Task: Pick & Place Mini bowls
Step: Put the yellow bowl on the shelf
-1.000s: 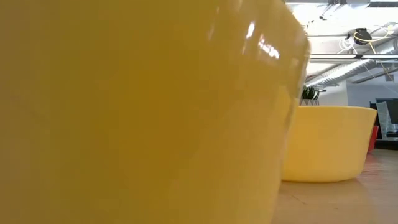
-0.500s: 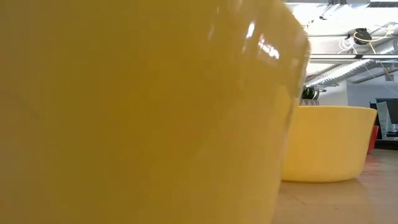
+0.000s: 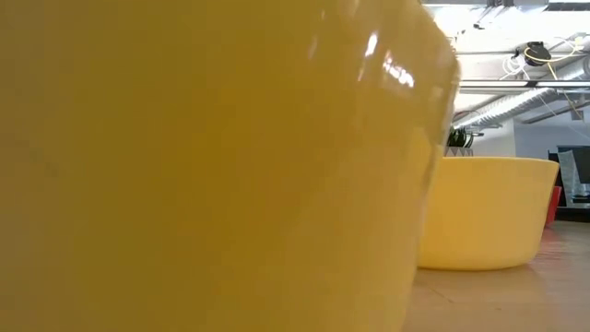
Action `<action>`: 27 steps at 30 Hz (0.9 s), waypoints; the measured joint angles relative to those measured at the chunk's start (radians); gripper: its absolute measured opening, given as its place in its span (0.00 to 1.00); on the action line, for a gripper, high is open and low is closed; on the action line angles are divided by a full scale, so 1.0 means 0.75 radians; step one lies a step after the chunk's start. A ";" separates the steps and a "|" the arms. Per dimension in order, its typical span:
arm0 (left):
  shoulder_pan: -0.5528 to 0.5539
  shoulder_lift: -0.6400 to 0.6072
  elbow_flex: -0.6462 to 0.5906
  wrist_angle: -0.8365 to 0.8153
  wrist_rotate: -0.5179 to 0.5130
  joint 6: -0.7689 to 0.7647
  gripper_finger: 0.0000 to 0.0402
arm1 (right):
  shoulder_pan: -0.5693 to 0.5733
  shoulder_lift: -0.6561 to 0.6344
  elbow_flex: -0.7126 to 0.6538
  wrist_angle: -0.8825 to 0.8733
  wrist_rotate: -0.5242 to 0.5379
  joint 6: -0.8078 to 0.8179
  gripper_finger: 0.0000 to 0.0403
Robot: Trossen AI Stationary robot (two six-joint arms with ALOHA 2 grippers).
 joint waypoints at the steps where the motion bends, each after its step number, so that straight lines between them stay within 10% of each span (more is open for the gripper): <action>1: 0.006 -0.009 0.000 0.000 0.005 -0.001 0.03 | 0.000 0.000 0.000 0.000 0.000 0.000 0.26; 13: 0.096 -0.296 0.000 0.094 -0.133 -0.048 0.03 | -0.012 0.000 0.000 0.013 0.003 -0.135 0.26; 27: 0.298 -0.502 0.000 0.495 -0.320 0.531 0.02 | 0.036 0.000 0.000 -0.035 0.000 -0.140 0.26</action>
